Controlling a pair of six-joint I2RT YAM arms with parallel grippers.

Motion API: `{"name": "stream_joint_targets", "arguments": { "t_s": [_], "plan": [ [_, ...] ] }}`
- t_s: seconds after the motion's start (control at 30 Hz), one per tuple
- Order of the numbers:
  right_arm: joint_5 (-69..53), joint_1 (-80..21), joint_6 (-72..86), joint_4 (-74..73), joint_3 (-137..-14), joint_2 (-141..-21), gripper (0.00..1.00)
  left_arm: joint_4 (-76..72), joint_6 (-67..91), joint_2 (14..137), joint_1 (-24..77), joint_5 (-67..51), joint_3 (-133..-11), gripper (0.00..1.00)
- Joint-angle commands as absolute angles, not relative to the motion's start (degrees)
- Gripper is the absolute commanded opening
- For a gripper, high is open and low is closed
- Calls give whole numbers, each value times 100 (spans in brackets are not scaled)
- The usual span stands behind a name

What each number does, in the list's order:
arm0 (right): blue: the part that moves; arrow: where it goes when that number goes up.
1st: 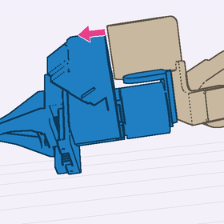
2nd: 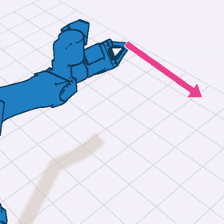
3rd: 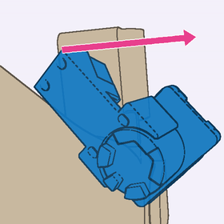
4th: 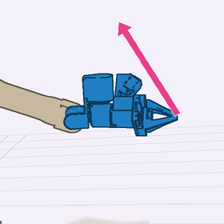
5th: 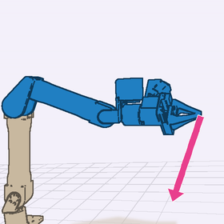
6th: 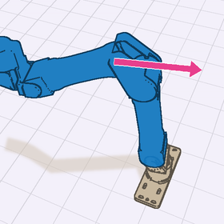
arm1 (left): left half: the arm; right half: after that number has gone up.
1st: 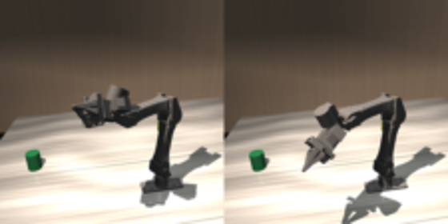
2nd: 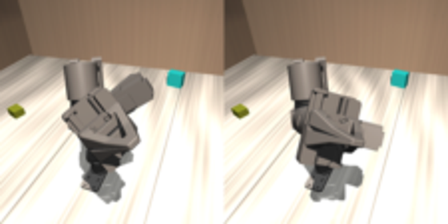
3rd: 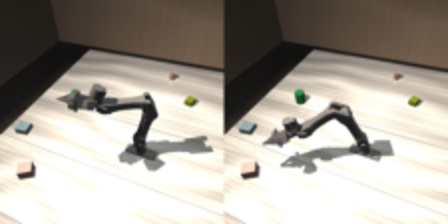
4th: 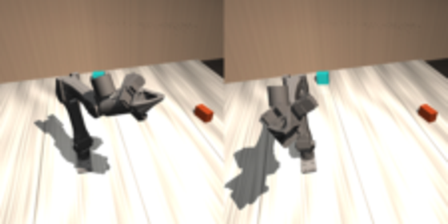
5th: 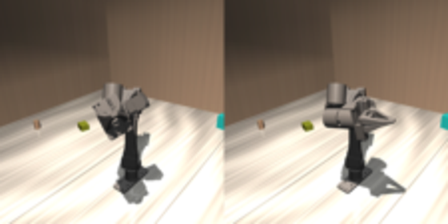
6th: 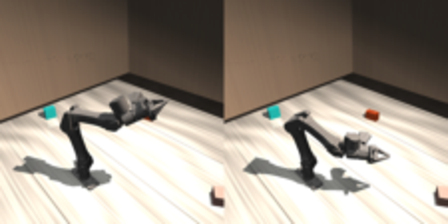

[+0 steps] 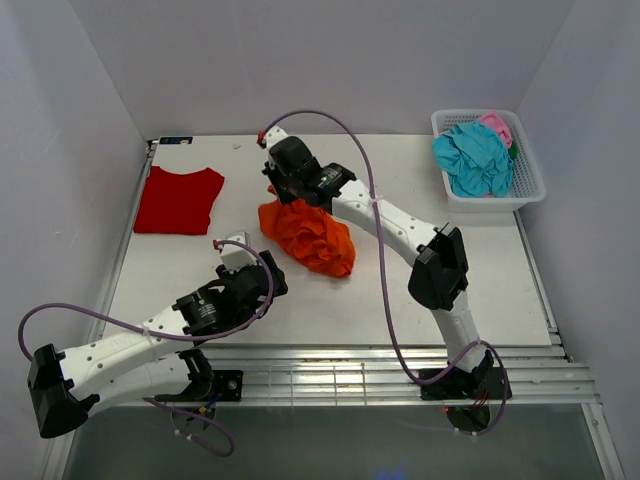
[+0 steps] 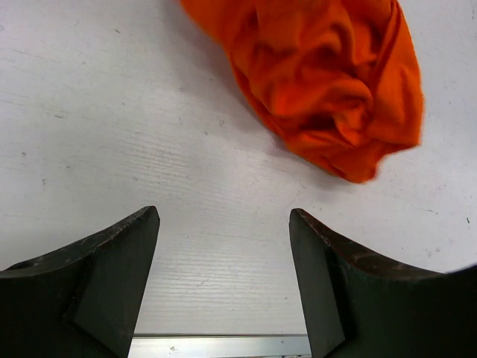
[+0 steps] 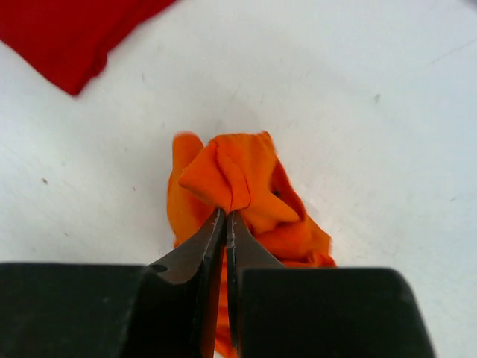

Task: Fold and stack the t-shirts
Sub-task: Flatten out the tshirt

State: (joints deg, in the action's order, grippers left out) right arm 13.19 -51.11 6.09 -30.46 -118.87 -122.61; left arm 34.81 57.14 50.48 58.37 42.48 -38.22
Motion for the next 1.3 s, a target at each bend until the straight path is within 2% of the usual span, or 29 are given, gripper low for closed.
{"name": "stream_joint_targets", "arguments": {
  "t_s": [0.0,0.13,0.27,0.57,0.83,0.9,0.97,1.0,1.03,1.1,1.27],
  "plan": [
    [1854,-5098,501,-3366,-12821,-11734,8,3595,5836,4992,5862,4368,-3894,81],
    [1960,-5098,545,-3419,-13219,-11208,8,3577,5915,5001,5862,4368,-3902,81],
    [2135,-5098,536,-3059,-12562,-10024,8,3586,5924,4975,5862,4403,-3902,81],
    [3225,-5106,272,-3120,-11629,-8335,8,3621,5871,4878,5862,4552,-4051,80],
    [4481,-5106,982,-3138,-8856,-6945,8,3411,5364,5018,5862,5439,-4561,80],
    [4770,-5098,1220,-3207,-8343,-6602,8,2686,4933,5202,5862,5676,-4605,81],
    [4974,-5080,1668,-3409,-7789,-6408,8,1780,3784,5421,5862,5625,-4518,82],
    [5079,-5063,1948,-3636,-7648,-6372,8,688,3353,5510,5862,5434,-4361,82],
    [5097,-5054,2073,-3717,-7403,-6302,8,137,2592,5624,5862,5310,-4298,82],
    [5176,-5054,2354,-3858,-7182,-6232,8,-1126,2059,6131,5801,4907,-4245,82],
    [5221,-5054,2742,-4087,-6760,-6065,8,-1389,1732,7907,5081,3649,-5342,82]
  ]
}}
